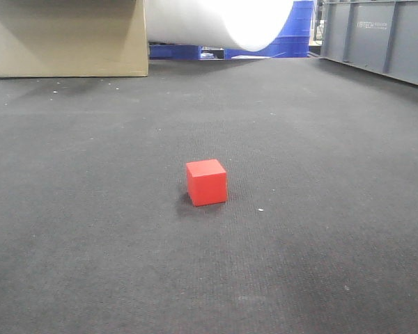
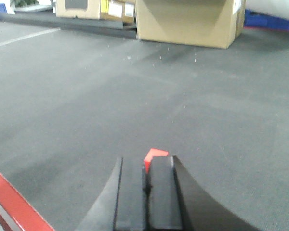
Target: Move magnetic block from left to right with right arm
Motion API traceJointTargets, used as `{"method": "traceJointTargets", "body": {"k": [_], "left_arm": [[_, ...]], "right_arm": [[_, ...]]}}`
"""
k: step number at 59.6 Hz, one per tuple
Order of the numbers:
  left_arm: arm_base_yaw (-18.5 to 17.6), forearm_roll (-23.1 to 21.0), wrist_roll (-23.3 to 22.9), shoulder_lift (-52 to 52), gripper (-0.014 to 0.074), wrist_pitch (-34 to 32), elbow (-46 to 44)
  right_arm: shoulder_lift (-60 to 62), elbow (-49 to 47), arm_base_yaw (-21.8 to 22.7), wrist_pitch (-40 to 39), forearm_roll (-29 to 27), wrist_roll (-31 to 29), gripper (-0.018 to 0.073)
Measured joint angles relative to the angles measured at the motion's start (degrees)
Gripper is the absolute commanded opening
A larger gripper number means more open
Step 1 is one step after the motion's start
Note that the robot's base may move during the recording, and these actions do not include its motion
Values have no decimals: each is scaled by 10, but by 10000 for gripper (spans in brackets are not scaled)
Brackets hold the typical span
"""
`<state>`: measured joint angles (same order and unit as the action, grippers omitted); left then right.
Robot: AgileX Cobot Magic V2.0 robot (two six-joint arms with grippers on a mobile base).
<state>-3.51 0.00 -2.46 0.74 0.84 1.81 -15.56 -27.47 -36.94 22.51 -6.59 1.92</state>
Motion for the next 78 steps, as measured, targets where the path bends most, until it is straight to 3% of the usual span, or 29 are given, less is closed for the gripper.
{"method": "traceJointTargets", "body": {"k": [32, 39, 58, 68, 78], "left_arm": [[0, 0, 0, 0, -116, 0, 0], [0, 0, 0, 0, -116, 0, 0], [0, 0, 0, 0, -116, 0, 0], [0, 0, 0, 0, -116, 0, 0], [0, 0, 0, 0, -116, 0, 0]], "right_arm": [[1, 0, 10, 0, 13, 1, 52], [1, 2, 68, 0, 25, 1, 52], [61, 118, 317, -75, 38, 1, 52], [116, 194, 386, -127, 38, 1, 52], [154, 256, 413, -167, 38, 1, 52]]}}
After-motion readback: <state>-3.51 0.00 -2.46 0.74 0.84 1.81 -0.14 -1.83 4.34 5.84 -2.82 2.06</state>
